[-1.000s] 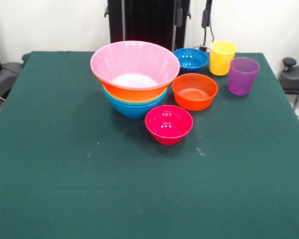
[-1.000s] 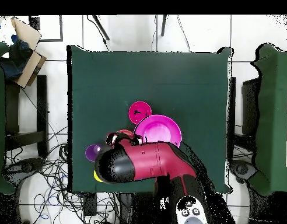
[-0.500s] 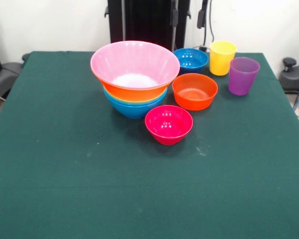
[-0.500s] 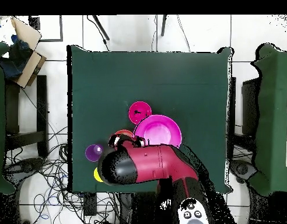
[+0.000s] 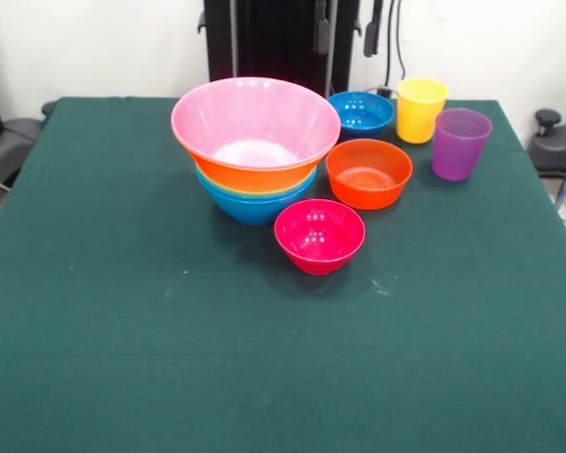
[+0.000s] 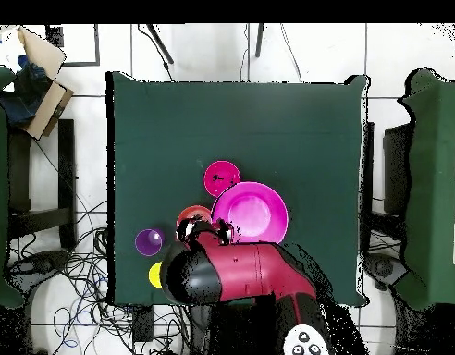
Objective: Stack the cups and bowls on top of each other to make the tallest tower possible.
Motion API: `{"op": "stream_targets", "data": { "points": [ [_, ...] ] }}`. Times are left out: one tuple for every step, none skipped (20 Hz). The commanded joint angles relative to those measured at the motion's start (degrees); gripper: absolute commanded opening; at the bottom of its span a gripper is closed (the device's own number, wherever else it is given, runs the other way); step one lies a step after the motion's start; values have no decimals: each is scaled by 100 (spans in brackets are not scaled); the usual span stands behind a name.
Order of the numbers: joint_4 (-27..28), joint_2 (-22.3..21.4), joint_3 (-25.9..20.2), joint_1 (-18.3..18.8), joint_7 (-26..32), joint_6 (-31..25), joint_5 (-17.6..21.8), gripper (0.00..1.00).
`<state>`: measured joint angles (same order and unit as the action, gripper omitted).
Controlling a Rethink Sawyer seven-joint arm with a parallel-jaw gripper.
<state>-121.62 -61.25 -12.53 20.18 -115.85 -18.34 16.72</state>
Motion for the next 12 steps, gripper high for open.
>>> {"op": "stream_targets", "data": {
  "points": [
    [-477,648,381,-317,-642,538,531,100],
    [-516,690,397,-326,-648,593,500,100],
    [-552,712,444,-358,-665,654,489,100],
    [-589,735,491,-390,-682,714,477,100],
    [-615,768,532,-416,-682,771,466,100],
    [-663,780,602,-465,-712,839,456,100],
    [-718,785,643,-494,-721,892,431,100],
    [-780,783,671,-509,-726,933,406,100],
    [-856,765,695,-524,-735,975,381,100],
    [-923,754,711,-533,-739,997,343,100],
    [-1009,728,771,-581,-759,1061,343,100],
    [-1059,721,812,-613,-769,1097,328,100]
  ]
}}
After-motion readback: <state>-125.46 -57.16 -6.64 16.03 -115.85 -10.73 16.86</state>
